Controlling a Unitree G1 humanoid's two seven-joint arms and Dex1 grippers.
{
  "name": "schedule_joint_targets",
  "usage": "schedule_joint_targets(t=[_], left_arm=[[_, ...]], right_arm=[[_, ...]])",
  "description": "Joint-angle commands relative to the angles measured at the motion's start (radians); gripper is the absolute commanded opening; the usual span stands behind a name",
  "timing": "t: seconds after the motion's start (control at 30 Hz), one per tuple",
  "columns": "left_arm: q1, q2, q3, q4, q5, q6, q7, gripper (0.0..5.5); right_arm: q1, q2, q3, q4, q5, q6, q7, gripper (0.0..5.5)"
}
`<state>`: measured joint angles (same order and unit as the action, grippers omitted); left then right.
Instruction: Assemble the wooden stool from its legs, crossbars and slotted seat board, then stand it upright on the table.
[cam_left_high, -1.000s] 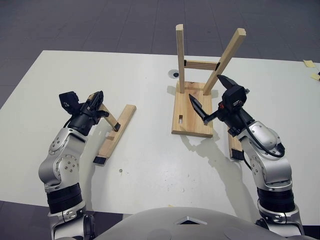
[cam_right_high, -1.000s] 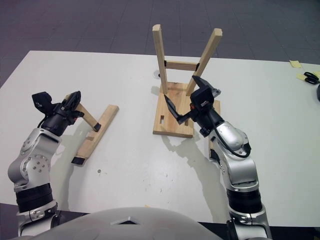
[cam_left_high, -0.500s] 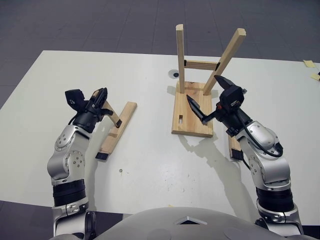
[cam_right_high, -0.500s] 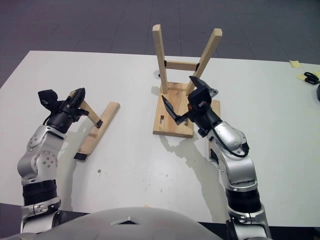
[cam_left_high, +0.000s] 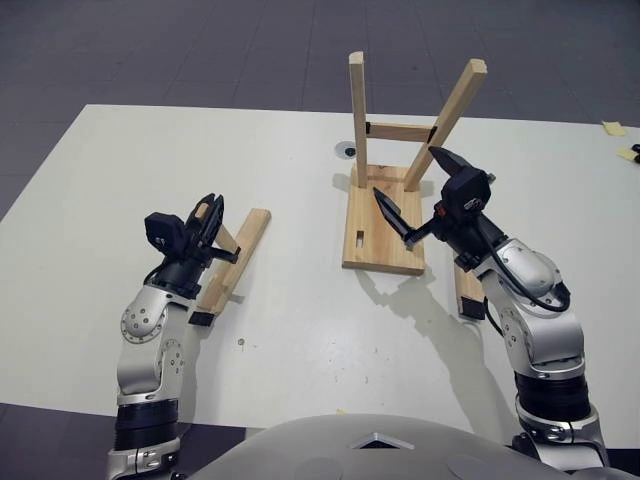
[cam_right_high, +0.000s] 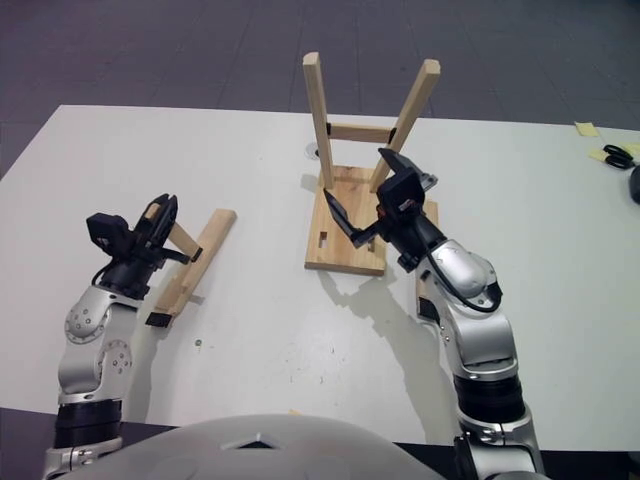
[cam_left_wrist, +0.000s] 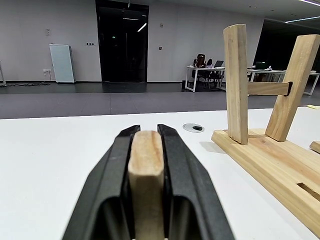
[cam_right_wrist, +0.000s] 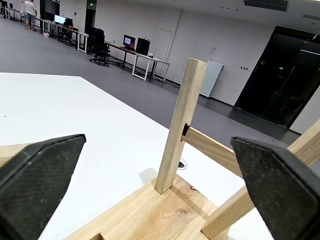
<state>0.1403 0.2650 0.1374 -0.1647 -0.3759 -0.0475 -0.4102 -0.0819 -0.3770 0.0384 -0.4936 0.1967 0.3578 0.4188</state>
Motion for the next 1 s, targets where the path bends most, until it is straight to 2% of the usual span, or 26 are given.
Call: schedule_joint_targets(t=[0.03, 0.43, 0.67, 0.7, 0.83, 1.0], left_arm=[[0.097, 0.014, -0.042, 0.169, 0.04, 0.173, 0.005, 0.42], [-0.064, 0.036, -0.01, 0.04, -0.001, 0.214, 0.072, 0.42], [-0.07, 0.019, -0.006, 0.021, -0.005, 0.235, 0.084, 0.42], [-0.071, 0.019, -0.003, 0.02, -0.004, 0.235, 0.085, 0.71], [-0.094, 0.016, 0.015, 0.007, -0.015, 0.247, 0.092, 1.32], [-0.18, 0.02, 0.11, -0.048, -0.116, 0.314, 0.137, 2.14]], right_arm=[[-0.024, -0.01, -0.008, 0.002, -0.004, 0.007, 0.001, 5.4], [-0.037, -0.006, -0.004, 0.023, -0.022, -0.013, -0.002, 5.4], [-0.05, -0.004, -0.006, 0.044, -0.025, -0.03, -0.001, 5.4], [-0.051, -0.004, -0.005, 0.045, -0.026, -0.031, 0.0, 5.4], [-0.052, -0.004, -0.001, 0.048, -0.026, -0.034, 0.001, 5.4], [-0.05, -0.005, 0.001, 0.049, -0.024, -0.033, 0.005, 5.4]])
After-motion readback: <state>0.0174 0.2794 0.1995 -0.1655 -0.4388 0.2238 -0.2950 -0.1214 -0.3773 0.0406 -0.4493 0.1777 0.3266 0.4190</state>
